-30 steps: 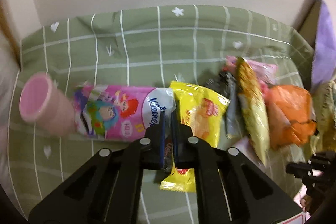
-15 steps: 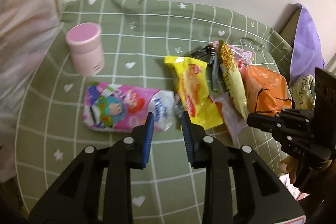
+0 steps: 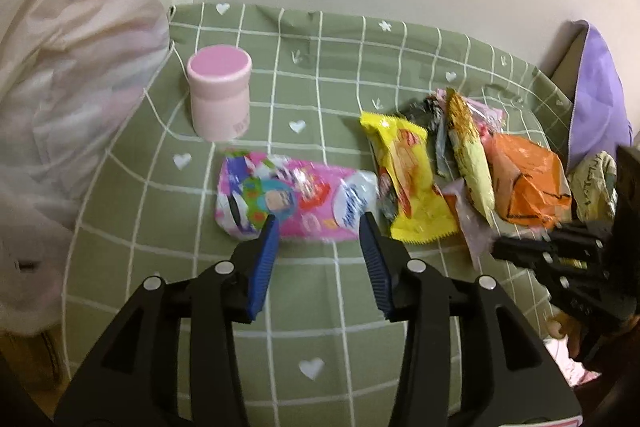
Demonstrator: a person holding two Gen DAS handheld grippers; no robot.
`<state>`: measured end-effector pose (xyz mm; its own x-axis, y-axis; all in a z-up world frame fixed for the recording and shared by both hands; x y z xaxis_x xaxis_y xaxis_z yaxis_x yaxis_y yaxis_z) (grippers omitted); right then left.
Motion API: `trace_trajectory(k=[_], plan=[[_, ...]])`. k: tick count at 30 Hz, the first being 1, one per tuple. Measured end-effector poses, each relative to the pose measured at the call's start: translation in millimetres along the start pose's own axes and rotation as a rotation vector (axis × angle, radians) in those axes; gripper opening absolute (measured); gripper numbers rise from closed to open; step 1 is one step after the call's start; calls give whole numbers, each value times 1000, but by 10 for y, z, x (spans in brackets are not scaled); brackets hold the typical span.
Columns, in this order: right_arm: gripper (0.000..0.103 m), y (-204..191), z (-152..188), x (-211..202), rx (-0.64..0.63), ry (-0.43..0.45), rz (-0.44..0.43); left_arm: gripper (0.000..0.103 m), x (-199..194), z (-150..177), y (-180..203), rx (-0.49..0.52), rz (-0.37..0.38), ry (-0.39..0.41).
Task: Collect trash
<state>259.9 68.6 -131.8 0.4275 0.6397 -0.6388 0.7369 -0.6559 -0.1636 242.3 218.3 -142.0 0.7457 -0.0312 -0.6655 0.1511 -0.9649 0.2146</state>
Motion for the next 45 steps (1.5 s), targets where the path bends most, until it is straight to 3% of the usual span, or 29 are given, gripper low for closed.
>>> trace_trajectory(k=[7,11,15,23,28,31,36,42,43,45], plan=[[4,151,185,-214,8,-2,56,41,310,-349,-338,-2,-94,39],[4,291,355,-356,20,-19,87,42,509,-435,-379,-4,-81,23],[4,424,475,-454,50,-25,115,42,591,-314,-372,-33,-67,-27],[4,491,480,-482,115,13,96,42,245,156,-94,-49,4,-97],[4,425,390,-407,106,26,69,42,4,375,247,6,108,-143],[4,363,328,-374,79,31,57,42,-92,289,353,25,140,-117],[4,314,295,-363,61,35,65,45,42,-60,518,-40,180,-78],[4,410,394,-553,32,35,123,45,637,-159,618,-57,94,-131],[4,464,421,-619,43,39,139,44,721,-131,626,-69,84,-152],[4,529,462,-688,59,43,154,23,868,-68,673,-77,69,-200]])
Point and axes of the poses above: each gripper's, at about its wrist camera, not at the fingertips, and x roughly the way its jaws point, y to its right, z to its underside, the point moved 10 cm from there along x, roughly the way its jaws point, and after that the axes turned 12 degrees about y, right-handed, at the moved point
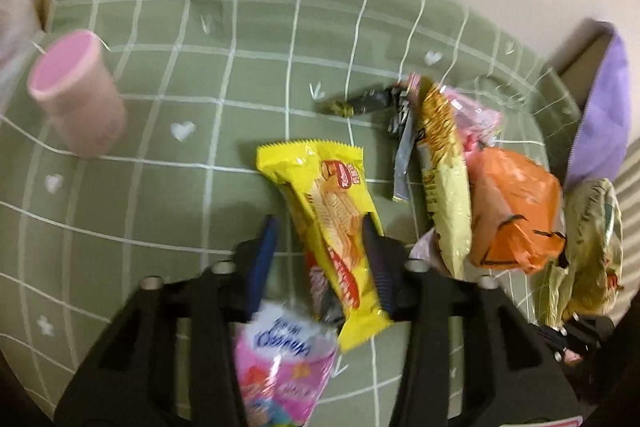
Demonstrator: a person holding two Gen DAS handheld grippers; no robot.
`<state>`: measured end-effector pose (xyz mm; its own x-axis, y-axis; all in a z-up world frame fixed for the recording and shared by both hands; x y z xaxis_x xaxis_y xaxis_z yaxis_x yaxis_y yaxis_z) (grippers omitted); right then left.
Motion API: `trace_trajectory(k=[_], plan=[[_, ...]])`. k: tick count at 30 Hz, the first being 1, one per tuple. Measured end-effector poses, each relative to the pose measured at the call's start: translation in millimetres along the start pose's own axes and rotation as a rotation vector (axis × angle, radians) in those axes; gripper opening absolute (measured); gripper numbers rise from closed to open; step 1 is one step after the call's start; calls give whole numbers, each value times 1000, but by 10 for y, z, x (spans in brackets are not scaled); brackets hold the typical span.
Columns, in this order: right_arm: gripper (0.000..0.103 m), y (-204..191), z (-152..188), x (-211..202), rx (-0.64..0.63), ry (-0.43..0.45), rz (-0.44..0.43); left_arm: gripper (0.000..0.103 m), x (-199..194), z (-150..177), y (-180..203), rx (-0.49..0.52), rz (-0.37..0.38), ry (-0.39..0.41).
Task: Collect trash
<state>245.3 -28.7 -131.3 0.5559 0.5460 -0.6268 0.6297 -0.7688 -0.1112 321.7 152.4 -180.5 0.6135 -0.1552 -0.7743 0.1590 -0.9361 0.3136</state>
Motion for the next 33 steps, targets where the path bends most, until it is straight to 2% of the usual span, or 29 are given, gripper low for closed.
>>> trace_trajectory(k=[2,3,7,11,14,20,25,29,33], plan=[[4,77,35,-65,14,2,18,8,57,21,102,20,10,-19],[4,99,45,-84,19,3,19,7,38,11,175,40,21,-12],[4,109,9,-105,34,21,-8,6,-290,-157,304,78,34,84],[4,-83,-102,4,20,35,-83,6,-850,-328,114,67,-7,199],[4,-338,-181,128,9,38,-175,6,-1145,-270,-103,62,-55,220],[4,-862,-248,402,-53,-4,-301,6,-1329,205,-627,28,-151,141],[4,-1061,-255,461,-80,-21,-325,6,-1282,585,-806,6,-171,74],[4,-1092,-211,515,-70,-62,-332,6,-1133,829,-788,8,-152,21],[4,-1112,-207,571,-52,-78,-332,6,-1041,927,-669,13,-113,-1]])
Point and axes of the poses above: each gripper's, at about its wrist camera, not at the fingertips, and x roughly the way its jaws point, y to its right, z to its underside, the point moved 10 cm from there along x, roughly the way its jaws point, and after that the axes turned 12 degrees about y, right-handed, at the moved point
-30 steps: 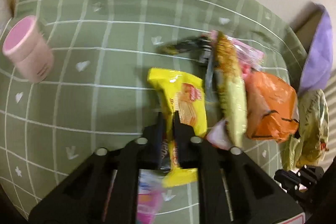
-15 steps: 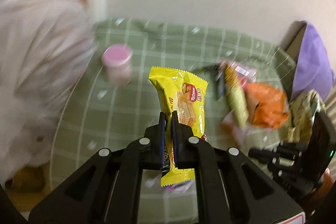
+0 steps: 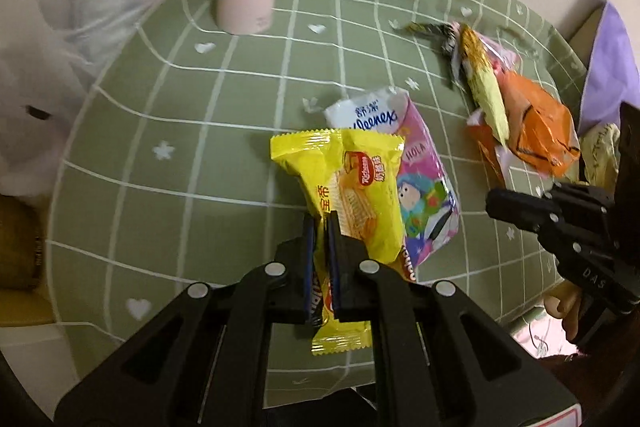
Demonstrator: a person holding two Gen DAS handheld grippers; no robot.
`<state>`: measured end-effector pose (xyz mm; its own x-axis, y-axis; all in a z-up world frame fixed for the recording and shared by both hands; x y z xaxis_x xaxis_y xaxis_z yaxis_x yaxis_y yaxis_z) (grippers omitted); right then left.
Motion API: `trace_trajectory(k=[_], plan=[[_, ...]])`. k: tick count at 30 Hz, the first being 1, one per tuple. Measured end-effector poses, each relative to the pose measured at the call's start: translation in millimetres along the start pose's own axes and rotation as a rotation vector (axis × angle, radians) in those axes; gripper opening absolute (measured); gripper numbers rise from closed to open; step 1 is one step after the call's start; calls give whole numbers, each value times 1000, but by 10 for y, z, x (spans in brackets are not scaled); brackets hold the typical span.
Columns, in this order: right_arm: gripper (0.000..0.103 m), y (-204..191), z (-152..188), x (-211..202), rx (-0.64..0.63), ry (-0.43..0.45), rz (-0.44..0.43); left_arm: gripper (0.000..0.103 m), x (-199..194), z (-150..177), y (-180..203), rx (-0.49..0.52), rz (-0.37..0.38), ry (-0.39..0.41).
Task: Collect trash
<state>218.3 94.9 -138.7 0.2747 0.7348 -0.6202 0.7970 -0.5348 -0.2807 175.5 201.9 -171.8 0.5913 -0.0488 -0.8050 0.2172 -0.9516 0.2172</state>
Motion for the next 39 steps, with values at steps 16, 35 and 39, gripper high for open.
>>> trace_trajectory(k=[16,35,39], plan=[[4,-70,131,453,-9,-251,4,7,81,27,23,-2,28,4],[4,588,368,-115,-8,-333,159,7,214,-67,182,17,77,11],[4,576,351,-105,-40,-348,178,7,274,-93,231,26,86,5]])
Point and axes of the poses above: each gripper's, at about its wrist camera, not at the fingertips, and x roughly the way its jaws point, y to its right, z to its underside, the point moved 10 cm from there along x, roughly the way its jaws point, and after that the axes turned 12 degrees about y, right-handed, at the moved point
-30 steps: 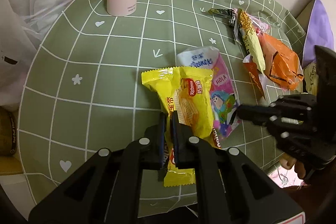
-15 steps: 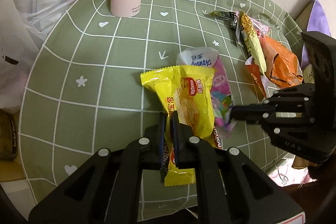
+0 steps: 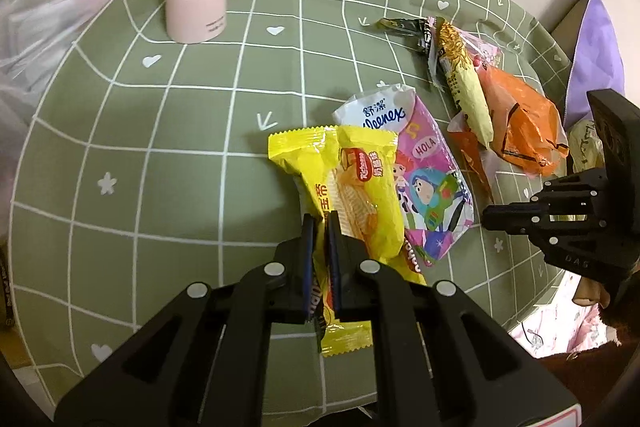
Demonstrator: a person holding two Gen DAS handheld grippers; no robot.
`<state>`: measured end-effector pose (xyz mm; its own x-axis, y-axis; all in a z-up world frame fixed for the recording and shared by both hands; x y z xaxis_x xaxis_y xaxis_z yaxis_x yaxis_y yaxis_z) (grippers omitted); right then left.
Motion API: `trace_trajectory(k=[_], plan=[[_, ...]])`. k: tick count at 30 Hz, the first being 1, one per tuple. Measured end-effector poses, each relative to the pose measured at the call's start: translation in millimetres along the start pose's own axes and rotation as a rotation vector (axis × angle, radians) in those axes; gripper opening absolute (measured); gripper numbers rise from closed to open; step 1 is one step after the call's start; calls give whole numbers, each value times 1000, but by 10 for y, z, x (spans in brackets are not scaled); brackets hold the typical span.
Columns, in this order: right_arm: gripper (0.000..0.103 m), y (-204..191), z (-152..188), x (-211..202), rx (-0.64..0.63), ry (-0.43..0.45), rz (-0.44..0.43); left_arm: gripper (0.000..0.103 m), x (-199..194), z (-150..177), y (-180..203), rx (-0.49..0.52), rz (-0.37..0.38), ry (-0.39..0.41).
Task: Collect trash
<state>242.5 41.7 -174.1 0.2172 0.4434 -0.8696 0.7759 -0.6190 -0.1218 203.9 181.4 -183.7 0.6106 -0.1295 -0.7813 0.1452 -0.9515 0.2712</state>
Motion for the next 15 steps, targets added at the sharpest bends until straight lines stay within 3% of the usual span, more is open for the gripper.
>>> trace_trajectory(k=[6,15], plan=[[4,-63,-143,108,-71,-33,14,7,27,-8,-1,1,3,-4],[4,-127,-402,258,-3,-24,-62,7,1,-10,-19,-3,-11,6]])
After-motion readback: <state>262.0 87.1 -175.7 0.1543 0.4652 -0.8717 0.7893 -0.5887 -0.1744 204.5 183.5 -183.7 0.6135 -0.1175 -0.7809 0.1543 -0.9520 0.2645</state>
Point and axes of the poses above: each gripper's, at about its wrist camera, not at the fingertips, and x roughly the way its jaws point, y to its right, z to its underside, the point moved 10 cm from there along x, roughly the way its jaws point, and after that the axes turned 12 degrees about y, right-handed, at the moved point
